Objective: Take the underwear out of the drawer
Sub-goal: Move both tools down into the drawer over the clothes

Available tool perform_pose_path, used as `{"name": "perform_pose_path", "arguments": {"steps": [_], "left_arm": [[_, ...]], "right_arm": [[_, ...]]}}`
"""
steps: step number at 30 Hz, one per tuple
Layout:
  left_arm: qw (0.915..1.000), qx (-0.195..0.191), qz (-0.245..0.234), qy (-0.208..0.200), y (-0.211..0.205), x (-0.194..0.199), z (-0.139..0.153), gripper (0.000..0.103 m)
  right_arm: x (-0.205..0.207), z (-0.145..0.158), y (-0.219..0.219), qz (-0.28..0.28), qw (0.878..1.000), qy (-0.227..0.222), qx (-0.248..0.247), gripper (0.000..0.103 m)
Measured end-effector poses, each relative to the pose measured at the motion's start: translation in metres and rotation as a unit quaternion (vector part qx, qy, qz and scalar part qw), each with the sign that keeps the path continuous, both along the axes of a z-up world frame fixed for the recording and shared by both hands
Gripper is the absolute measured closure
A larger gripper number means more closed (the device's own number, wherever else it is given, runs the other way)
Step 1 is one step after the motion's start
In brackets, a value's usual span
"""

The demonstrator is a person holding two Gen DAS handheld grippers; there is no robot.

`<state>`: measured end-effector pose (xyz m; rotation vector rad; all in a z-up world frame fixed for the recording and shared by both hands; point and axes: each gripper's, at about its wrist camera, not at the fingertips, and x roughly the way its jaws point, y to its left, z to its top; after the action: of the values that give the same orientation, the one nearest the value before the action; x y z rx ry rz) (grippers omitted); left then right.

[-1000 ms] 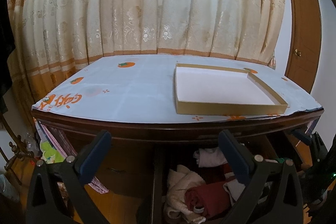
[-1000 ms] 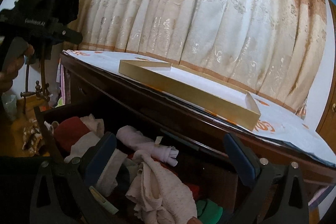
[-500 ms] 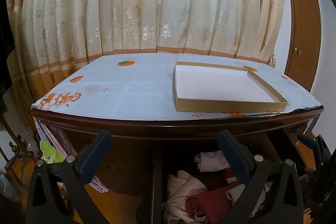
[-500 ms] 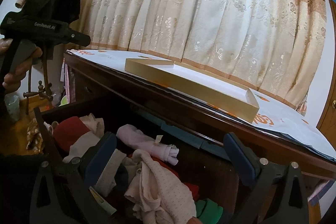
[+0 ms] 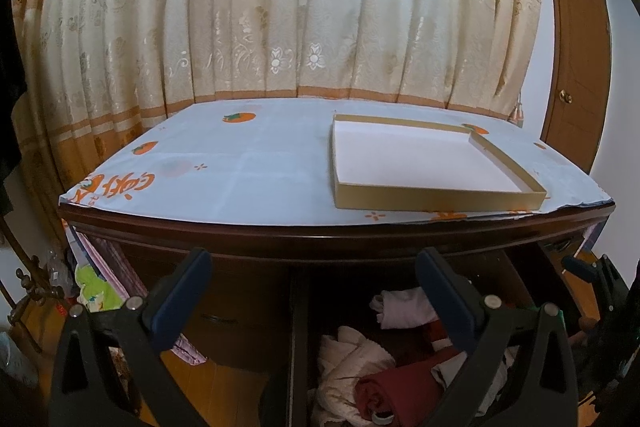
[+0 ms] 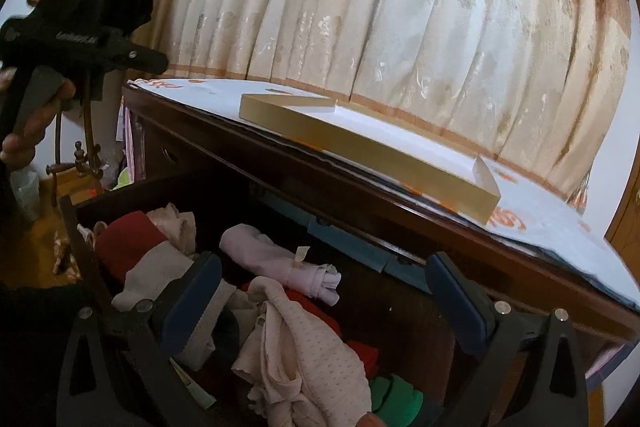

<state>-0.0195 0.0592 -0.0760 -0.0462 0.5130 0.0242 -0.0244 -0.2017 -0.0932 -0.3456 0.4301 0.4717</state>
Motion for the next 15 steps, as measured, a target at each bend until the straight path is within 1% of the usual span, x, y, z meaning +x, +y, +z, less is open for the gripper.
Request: {"name": "perform_pose_path", "arguments": {"steps": [3,7,15], "left_arm": [[1.0,0.0,0.0,0.002,0.0003,-0.0006,-0.0008,0.0],[1.0,0.001,-0.001,0.003,0.0017,0.0006,-0.0005,0.0],[1.0,0.004,-0.003,0.006,0.0016,-0.0034,-0.0038,0.0]], "right_arm": [[0.0038,0.0018,-0.0039,-0.001,1.0,0.015,0.01,0.0],[0.0038,0.001,-0.0015,0.003,1.0,0.022,0.003,0.0],[0.001,0.0006,0.0005,0.007,1.0,0.023,-0.007,0.0]]}}
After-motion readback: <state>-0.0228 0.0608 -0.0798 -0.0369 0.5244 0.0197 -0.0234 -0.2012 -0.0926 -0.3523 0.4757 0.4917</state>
